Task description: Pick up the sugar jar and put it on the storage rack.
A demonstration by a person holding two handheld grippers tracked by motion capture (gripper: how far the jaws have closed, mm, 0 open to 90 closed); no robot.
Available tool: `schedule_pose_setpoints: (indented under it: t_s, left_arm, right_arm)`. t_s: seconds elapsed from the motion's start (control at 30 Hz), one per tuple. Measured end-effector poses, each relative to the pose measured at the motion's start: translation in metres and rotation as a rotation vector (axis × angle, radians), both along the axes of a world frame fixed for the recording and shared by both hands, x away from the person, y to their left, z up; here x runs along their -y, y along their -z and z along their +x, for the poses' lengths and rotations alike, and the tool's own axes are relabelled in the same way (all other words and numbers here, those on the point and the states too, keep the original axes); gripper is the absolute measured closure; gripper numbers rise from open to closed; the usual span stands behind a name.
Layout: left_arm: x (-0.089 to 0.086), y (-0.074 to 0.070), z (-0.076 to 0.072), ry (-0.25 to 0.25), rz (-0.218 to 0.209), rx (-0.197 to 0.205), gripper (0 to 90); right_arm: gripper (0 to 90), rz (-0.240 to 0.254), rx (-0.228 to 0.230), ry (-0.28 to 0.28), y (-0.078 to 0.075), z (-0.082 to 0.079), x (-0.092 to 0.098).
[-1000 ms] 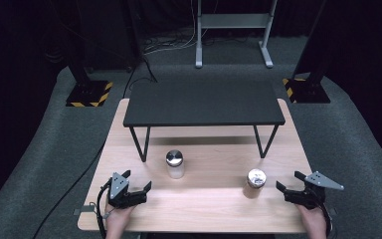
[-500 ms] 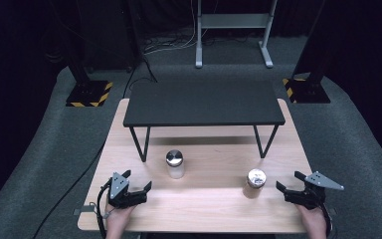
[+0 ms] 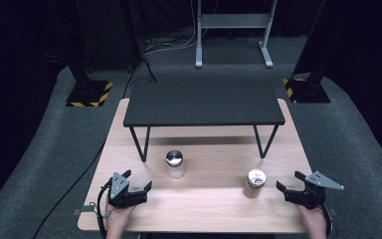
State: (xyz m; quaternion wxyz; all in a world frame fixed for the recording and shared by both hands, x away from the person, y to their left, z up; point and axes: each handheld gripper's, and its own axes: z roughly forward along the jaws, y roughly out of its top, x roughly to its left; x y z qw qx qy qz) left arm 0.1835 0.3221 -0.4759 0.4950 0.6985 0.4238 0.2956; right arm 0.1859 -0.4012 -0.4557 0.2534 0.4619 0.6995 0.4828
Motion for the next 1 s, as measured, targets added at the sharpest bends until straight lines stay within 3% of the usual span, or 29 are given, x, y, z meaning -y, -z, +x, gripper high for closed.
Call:
schedule_pose_setpoints:
  t_s: [1.0]
  left_arm:
    - [-0.0007,0.0013,-0.0012,0.006,0.000,0.012,7.2]
  right_arm:
    - [6.4,-0.003,-0.001,0.003,-0.0003,-0.0012,-0.0016]
